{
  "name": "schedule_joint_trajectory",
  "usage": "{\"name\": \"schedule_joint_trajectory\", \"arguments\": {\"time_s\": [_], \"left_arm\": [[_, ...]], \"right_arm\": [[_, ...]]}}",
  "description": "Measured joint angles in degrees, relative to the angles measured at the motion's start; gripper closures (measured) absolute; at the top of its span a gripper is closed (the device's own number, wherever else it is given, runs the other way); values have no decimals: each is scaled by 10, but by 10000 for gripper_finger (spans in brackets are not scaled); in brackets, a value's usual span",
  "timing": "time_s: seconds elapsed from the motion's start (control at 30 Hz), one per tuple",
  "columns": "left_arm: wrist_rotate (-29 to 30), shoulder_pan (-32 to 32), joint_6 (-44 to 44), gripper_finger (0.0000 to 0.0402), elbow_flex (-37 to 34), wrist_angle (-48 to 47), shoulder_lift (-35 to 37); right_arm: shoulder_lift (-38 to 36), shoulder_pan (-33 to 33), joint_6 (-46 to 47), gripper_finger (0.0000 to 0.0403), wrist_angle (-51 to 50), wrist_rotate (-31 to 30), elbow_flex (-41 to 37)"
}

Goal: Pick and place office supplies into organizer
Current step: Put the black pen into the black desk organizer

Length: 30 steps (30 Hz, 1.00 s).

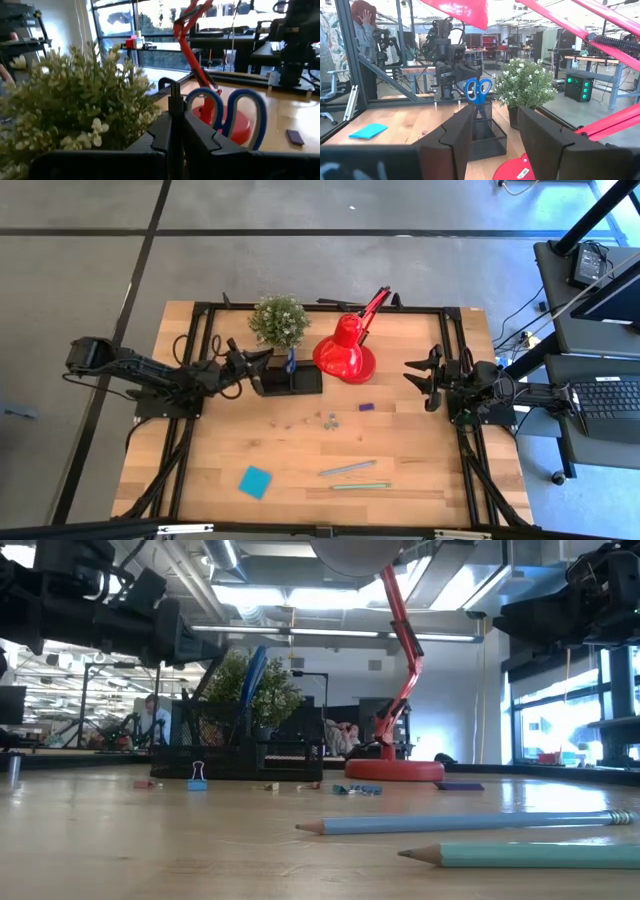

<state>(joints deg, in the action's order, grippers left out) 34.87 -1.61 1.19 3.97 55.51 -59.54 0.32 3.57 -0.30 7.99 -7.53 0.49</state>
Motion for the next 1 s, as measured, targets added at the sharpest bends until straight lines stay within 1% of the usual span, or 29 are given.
{"name": "schedule_joint_trajectory", "arguments": {"time_s": [0.4, 0.73, 0.83, 1.0], "left_arm": [[-79, -52, -15, 374, 0, 0, -53], [-136, -72, -16, 373, 0, 1, -77], [-146, -72, -12, 373, 0, 0, -85], [-146, -72, -6, 371, 0, 0, -91]], "right_arm": [[0, 0, -2, 241, 4, 0, 0], [0, 0, -15, 241, 4, 0, 0], [0, 0, -15, 241, 4, 0, 0], [0, 0, -15, 241, 4, 0, 0]]}}
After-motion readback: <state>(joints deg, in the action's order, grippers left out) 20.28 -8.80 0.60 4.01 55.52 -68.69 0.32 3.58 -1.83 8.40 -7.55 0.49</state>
